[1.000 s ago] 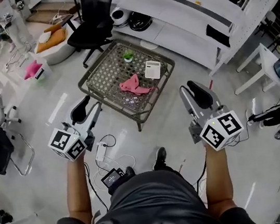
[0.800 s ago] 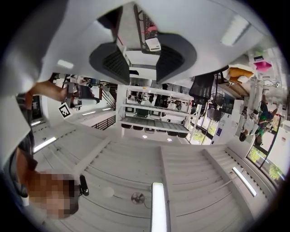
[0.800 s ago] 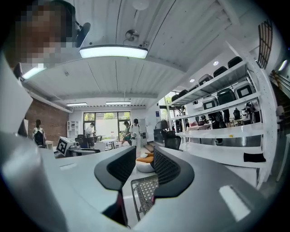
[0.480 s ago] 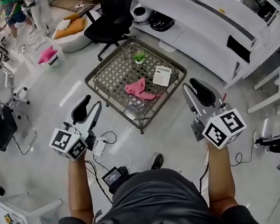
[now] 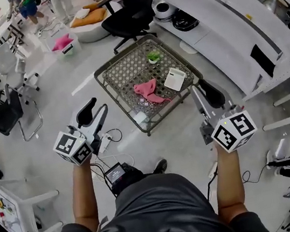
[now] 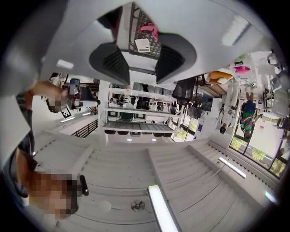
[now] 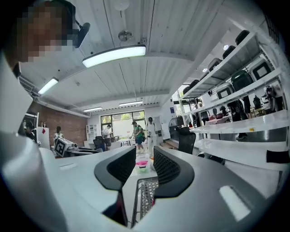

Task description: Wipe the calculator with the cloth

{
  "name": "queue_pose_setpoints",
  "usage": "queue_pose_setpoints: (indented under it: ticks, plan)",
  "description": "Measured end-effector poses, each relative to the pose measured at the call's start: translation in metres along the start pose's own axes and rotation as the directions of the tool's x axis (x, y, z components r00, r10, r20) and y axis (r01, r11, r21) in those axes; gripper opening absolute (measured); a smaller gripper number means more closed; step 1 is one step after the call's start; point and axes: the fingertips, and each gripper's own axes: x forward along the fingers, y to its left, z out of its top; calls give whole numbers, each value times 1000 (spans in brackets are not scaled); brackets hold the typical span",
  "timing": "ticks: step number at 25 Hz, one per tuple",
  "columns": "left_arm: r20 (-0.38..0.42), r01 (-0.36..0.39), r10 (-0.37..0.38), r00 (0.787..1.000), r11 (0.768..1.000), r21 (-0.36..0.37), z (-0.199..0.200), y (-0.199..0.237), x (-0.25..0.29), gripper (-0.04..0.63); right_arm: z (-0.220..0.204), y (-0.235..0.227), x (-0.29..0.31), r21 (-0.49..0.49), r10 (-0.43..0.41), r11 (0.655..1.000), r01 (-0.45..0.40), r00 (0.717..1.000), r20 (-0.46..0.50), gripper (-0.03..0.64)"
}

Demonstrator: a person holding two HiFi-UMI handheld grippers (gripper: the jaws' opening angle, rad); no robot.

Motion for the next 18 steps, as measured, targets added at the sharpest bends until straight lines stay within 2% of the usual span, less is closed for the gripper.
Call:
queue_pose_setpoints:
  ticks: [3, 9, 18]
  plan:
    - [-22, -14, 14, 1000, 1000, 1, -3, -5, 2, 221, -4, -6, 2, 20, 14, 1000, -14, 1000, -2, 120]
    - [-42, 2, -2, 999, 1000, -4, -8, -3, 21, 221, -10, -20, 1, 40, 2, 999, -2, 1000, 5, 120]
    - [-48, 160, -161, 986, 987, -14, -8, 2, 93, 221, -12, -48, -7, 37, -132, 991, 131, 991, 9, 120]
